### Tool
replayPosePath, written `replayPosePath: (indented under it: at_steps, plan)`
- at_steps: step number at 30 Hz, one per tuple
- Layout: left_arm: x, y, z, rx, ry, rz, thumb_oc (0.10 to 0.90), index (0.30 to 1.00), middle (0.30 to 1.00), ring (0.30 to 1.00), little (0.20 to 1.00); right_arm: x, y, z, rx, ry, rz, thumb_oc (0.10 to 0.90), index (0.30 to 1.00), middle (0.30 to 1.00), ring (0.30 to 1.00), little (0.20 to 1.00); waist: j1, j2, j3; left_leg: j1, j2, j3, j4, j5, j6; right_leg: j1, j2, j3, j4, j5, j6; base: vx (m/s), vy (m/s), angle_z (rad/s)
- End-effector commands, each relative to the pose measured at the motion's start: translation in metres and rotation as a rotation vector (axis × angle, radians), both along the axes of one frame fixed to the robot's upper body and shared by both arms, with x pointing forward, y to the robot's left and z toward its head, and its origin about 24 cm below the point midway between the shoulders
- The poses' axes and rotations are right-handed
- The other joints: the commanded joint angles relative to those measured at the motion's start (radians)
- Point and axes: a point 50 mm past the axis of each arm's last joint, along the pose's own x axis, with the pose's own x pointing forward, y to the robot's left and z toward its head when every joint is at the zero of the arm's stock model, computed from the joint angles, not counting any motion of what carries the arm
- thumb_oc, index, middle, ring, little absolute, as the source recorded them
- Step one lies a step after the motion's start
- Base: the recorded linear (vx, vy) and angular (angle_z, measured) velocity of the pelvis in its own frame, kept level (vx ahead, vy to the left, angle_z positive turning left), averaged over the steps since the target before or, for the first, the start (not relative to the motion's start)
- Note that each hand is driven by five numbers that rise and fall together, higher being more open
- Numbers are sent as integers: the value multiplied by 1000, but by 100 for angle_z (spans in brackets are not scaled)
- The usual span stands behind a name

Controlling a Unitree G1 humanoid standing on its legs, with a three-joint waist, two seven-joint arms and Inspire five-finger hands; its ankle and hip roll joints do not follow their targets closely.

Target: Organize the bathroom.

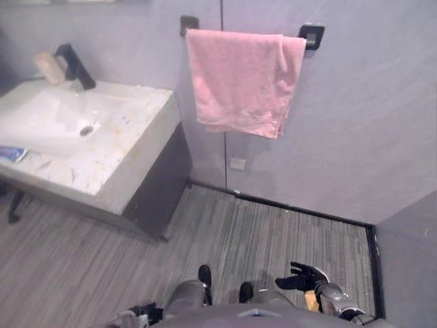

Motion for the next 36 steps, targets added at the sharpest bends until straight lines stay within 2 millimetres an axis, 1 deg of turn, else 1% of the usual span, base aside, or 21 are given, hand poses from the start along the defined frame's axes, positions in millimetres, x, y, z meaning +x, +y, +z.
replayPosePath:
  at_steps: [1,3,5,7,9,10,11,12,13,15,16,19,20,22,23,25,26,28,31,34,36]
  plan:
    - [6,-16,-3,-16,-75,-20,800,900,900,900,900,5,-10,3,-36,1,16,800,900,900,900,900,-1,1,-43,44,30,11,-40,-65,54,63,23,131,20,-119,84,-198,106,68]
    - [11,-12,-1,12,-100,-28,800,900,900,900,900,4,-8,2,-33,20,30,800,900,900,900,900,-4,-1,-60,103,73,36,-58,-59,34,59,2,82,-14,-101,92,-237,208,80]
    - [16,-10,1,20,-113,-33,800,900,900,900,900,1,-9,2,-35,38,27,800,900,900,900,900,-14,6,-72,154,142,76,-106,-12,-8,61,-16,40,-48,-85,100,-191,279,106]
    - [18,-9,1,24,-110,-54,800,900,900,900,900,-3,-12,1,-34,50,-6,800,900,900,900,900,-21,18,-77,199,186,98,-168,23,-36,67,-30,15,-54,-81,110,-108,333,125]
    - [19,-9,1,24,-99,-69,800,900,900,900,900,-6,-15,1,-42,54,-10,800,900,900,900,900,-26,28,-82,221,211,116,-215,44,-53,66,-43,-3,-54,-78,120,-93,419,139]
    - [18,-11,0,29,-94,-92,800,900,900,900,900,-10,-19,1,-45,72,-16,800,900,900,900,900,-27,39,-82,255,218,127,-260,42,-66,71,-65,-26,-54,-69,136,-69,359,147]
    - [18,-11,0,28,-93,-91,800,900,900,900,900,-10,-19,1,-47,73,-15,800,900,900,900,900,-27,40,-84,254,218,127,-263,43,-66,69,-66,-28,-54,-68,137,-107,636,192]
    - [16,-12,0,41,-78,-109,800,900,900,900,900,-15,-23,1,-65,88,-20,800,900,900,900,900,-22,49,-88,283,208,134,-308,33,-72,74,-99,-56,-59,-50,166,-83,538,181]
    - [14,-12,-1,58,-54,-155,800,900,900,900,900,-14,-25,1,-71,85,-23,800,900,900,900,900,-18,51,-90,291,199,138,-320,27,-72,75,-113,-71,-58,-42,181,-105,684,203]
    - [3,-8,-2,90,22,-237,800,900,900,900,900,-9,-23,2,-58,57,-61,800,900,900,900,900,-11,49,-95,289,173,122,-328,13,-59,66,-147,-68,-56,-19,210,-53,537,138]
    - [-5,-6,-3,102,60,-261,800,900,900,900,900,0,-21,4,-43,15,-100,800,900,900,900,900,-7,49,-98,281,155,105,-324,4,-48,49,-162,-51,-47,-5,223,-13,595,78]
    - [-18,-7,-4,83,86,-243,800,900,900,900,900,11,-22,9,-24,-56,-149,800,900,900,900,900,-3,44,-86,256,110,83,-278,-38,-12,31,-230,-14,-19,42,231,-26,481,46]
    - [-19,-7,-4,85,92,-234,800,900,900,900,900,13,-21,9,-16,-67,-140,800,900,900,900,900,-2,40,-80,249,82,86,-259,-59,9,7,-284,-4,15,100,230,-45,441,40]
    - [-18,-9,-5,74,90,-222,800,900,900,900,900,16,-19,10,-25,-68,-98,800,900,900,900,900,-4,41,-69,244,58,91,-242,-74,29,-32,-338,6,88,164,224,-35,498,25]
    - [-15,-10,-5,77,77,-243,800,900,900,900,900,19,-19,10,-18,-67,-108,800,900,900,900,900,-13,45,-57,246,42,91,-237,-83,42,-76,-326,41,167,182,218,1,487,13]
    - [-4,-10,-3,87,43,-326,800,900,900,900,900,18,-22,10,-27,-57,-142,800,900,900,900,900,-47,57,-46,262,27,65,-248,-80,57,-141,-230,117,251,160,193,54,391,45]
    - [7,-11,-2,101,16,-373,800,900,900,900,900,16,-20,9,-22,-42,-166,800,900,900,900,900,-69,55,-43,268,13,51,-250,-87,62,-164,-166,147,253,142,192,82,225,90]
    - [12,-11,-1,112,4,-391,800,900,900,900,900,15,-19,8,-23,-32,-162,800,900,900,900,900,-75,53,-45,267,9,47,-249,-90,64,-171,-148,154,248,138,193,86,130,122]
    - [43,-12,6,156,-61,-445,800,900,900,900,900,4,-12,2,-44,44,-54,800,900,900,900,900,-129,21,-49,267,-34,54,-220,-124,82,-192,-22,202,118,80,223,139,120,108]
    - [60,-15,10,150,-114,-430,800,900,900,900,900,-3,-13,1,-65,78,1,800,900,900,900,900,-149,3,-48,270,-61,62,-211,-138,94,-205,16,195,87,86,231,141,84,52]
    - [79,-17,16,144,-163,-406,800,900,900,900,900,-12,-17,-1,-60,133,12,800,900,900,900,900,-176,-7,-46,290,-81,62,-217,-147,112,-246,47,202,118,89,236,215,73,1]
